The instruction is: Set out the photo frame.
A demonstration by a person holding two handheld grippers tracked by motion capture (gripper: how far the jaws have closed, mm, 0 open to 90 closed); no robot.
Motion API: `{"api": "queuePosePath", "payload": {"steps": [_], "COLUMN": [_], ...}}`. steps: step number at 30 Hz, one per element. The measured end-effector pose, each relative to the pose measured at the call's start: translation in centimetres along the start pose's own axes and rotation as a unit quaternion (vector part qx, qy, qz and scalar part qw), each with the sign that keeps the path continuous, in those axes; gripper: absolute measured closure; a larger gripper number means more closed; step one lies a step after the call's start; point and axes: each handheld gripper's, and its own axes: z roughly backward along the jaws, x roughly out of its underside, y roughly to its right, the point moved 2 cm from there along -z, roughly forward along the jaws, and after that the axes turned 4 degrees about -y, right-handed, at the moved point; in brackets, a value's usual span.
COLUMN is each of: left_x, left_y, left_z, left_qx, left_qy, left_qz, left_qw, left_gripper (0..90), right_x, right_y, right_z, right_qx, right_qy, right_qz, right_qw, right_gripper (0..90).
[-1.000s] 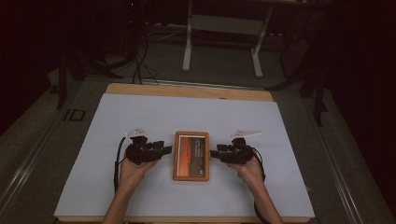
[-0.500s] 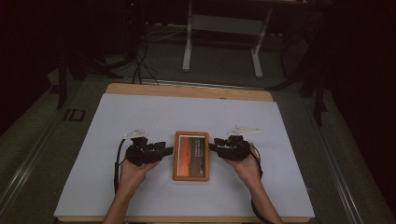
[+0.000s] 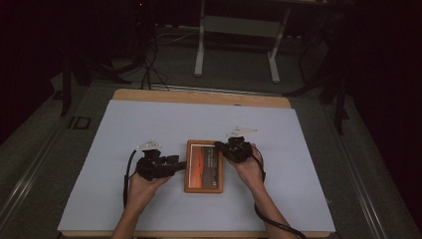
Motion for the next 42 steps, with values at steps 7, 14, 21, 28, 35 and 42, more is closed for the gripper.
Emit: {"api": "queuePosePath", "payload": {"steps": [7, 14, 21, 28, 35, 42], "left_x": [0.0, -0.4, -0.5, -0.4, 0.2, 0.3], "left_y": [0.2, 1.1, 1.5, 3.0, 4.0, 4.3], "left_z": [-0.1, 0.6, 0.5, -0.7, -2.5, -3.9], "left_qx": [-0.007, -0.017, -0.029, -0.018, -0.024, -0.002], "left_qy": [-0.002, 0.020, 0.021, 0.010, -0.020, -0.033], "left_qz": [0.001, 0.018, 0.015, 0.021, 0.008, 0.034], "left_qw": [1.0000, 0.9995, 0.9992, 0.9996, 0.9995, 0.9989], "left_gripper": [47.1, 43.1, 37.7, 28.4, 27.6, 33.8], "right_x": [0.3, 0.8, 1.8, 2.7, 3.2, 3.2], "right_y": [0.2, 0.7, 1.7, 2.6, 3.0, 3.0], "right_z": [-0.8, -0.7, -0.7, -1.0, -1.2, -1.3], "right_qx": [0.016, 0.012, 0.015, 0.026, 0.028, 0.029], "right_qy": [-0.007, -0.003, -0.006, -0.016, -0.022, -0.023], "right_qz": [-0.004, -0.010, -0.031, -0.052, -0.061, -0.058], "right_qw": [0.9998, 0.9999, 0.9994, 0.9982, 0.9975, 0.9976], "right_gripper": [90.0, 90.0, 90.0, 90.0, 90.0, 90.0]}}
